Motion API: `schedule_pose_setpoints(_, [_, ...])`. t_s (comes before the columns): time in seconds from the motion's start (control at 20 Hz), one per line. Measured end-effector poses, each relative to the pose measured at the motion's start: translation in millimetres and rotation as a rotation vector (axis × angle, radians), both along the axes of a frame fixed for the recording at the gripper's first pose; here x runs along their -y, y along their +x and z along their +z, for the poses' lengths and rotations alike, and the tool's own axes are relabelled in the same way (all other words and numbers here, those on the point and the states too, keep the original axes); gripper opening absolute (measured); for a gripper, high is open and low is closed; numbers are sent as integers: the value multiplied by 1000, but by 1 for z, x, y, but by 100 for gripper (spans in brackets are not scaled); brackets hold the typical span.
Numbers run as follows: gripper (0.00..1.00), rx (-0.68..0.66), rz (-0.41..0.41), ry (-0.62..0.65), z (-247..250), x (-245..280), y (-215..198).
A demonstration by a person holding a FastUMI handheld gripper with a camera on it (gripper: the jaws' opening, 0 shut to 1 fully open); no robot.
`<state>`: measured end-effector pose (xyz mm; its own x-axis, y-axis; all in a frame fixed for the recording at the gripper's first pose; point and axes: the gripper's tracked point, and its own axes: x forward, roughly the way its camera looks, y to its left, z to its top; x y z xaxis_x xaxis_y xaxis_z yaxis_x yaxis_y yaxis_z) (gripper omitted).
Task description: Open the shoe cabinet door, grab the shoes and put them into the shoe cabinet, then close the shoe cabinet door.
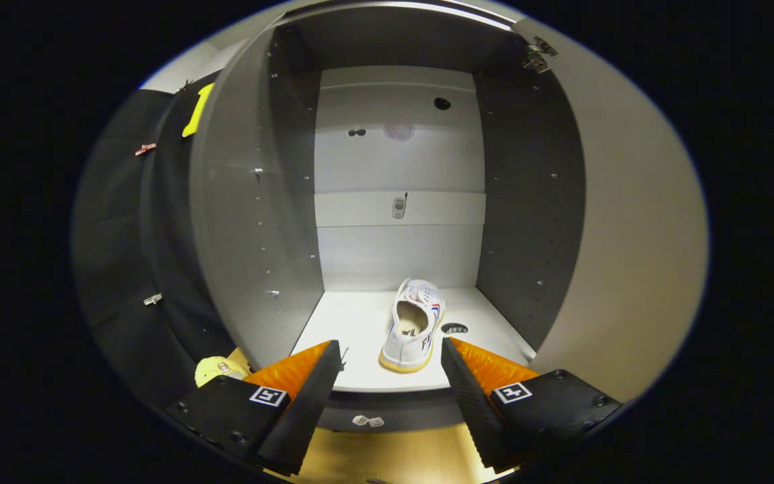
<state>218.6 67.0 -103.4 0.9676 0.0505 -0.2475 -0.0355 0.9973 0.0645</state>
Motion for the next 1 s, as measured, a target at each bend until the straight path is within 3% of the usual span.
schedule_pose_setpoints(0.05, [99,6,0,2,4,0,-15])
schedule_pose_setpoints(0.7, [99,95,-50,50,63,40,-196])
schedule_pose_setpoints(1.0, [99,107,-19,52,72,82,-267])
